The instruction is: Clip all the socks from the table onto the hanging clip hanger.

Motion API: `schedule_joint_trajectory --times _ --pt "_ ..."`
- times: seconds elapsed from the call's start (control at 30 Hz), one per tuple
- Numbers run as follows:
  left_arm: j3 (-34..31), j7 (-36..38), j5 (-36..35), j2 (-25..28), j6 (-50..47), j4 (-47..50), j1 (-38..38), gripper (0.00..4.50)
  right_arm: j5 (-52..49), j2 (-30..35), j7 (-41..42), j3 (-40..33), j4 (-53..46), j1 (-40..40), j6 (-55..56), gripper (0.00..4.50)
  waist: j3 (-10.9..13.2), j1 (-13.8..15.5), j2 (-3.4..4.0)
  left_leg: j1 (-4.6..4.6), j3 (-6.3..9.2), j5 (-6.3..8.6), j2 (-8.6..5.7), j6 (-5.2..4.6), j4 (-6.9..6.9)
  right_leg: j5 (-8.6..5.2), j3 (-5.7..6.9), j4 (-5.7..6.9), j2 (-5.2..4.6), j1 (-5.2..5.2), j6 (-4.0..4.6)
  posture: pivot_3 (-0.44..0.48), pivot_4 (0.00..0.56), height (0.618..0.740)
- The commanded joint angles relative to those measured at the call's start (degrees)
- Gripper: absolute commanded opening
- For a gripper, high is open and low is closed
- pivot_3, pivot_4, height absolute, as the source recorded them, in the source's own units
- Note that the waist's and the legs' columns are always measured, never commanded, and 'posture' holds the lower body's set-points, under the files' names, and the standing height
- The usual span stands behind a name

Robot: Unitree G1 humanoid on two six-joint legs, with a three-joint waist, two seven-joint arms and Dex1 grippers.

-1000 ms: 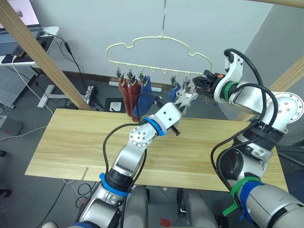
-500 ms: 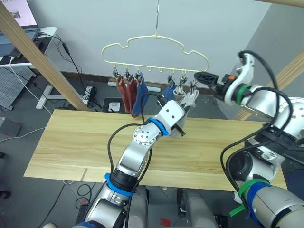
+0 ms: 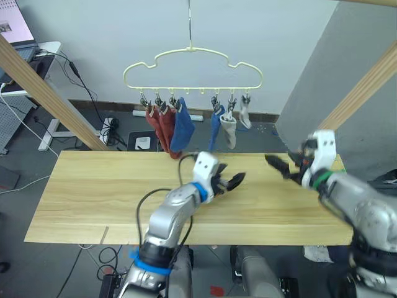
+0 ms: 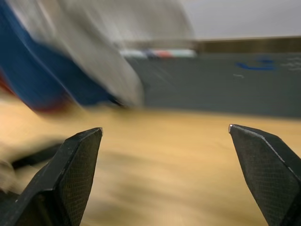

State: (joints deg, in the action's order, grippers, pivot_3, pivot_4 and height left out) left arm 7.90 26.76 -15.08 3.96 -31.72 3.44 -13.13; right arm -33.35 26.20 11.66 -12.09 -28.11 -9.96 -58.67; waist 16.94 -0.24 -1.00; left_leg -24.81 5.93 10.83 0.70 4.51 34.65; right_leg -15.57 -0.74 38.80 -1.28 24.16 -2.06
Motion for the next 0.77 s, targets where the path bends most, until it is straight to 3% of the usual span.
schedule_joint_trajectory --times 0.03,0.23,0.37,0.57,0.77 --pt "-7.2 -3.2 0.3 3.3 3.8 0.8 4.9 4.47 13.7 2.9 3.4 7.1 1.6 7.8 21.7 4.5 0.0 0.0 0.0 0.02 -0.01 -0.01 0.02 0.01 0.01 -0.01 -0.01 0.01 0.01 0.0 -0.01 0.13 0.235 0.74" --pt "-17.1 -5.9 -0.2 10.8 3.0 0.2 10.7 4.47 19.3 0.3 4.7 8.1 8.3 15.5 34.5 4.5 -0.1 0.7 -0.07 0.02 0.08 -0.13 0.01 0.01 0.22 0.16 0.0 -0.04 -0.02 -0.1 -0.32 0.177 0.217 0.74" --pt "-18.7 -9.1 4.4 15.3 4.4 -1.8 13.9 4.47 21.5 -1.2 3.8 7.4 13.1 17.0 36.9 4.5 -0.7 1.5 -0.21 0.02 0.02 -0.15 0.0 -0.02 0.2 0.19 -0.04 -0.13 -0.06 -0.12 -0.33 0.198 0.196 0.74" --pt "-20.3 -9.3 5.5 17.5 9.1 -7.4 15.6 4.47 24.5 -2.0 3.6 7.2 19.9 15.8 40.8 4.5 -2.5 2.5 -0.2 0.01 0.02 -0.15 -0.02 -0.01 0.15 0.18 -0.02 -0.18 -0.08 -0.12 -0.29 0.209 0.143 0.74" --pt "-22.5 -8.2 4.5 18.1 15.4 -15.9 12.0 4.47 26.6 -3.0 2.9 7.2 27.7 12.3 44.5 4.5 -5.6 3.5 -0.24 0.1 -0.03 -0.16 -0.02 -0.01 0.19 0.33 0.01 -0.22 -0.04 -0.22 -0.04 0.232 0.061 0.74"
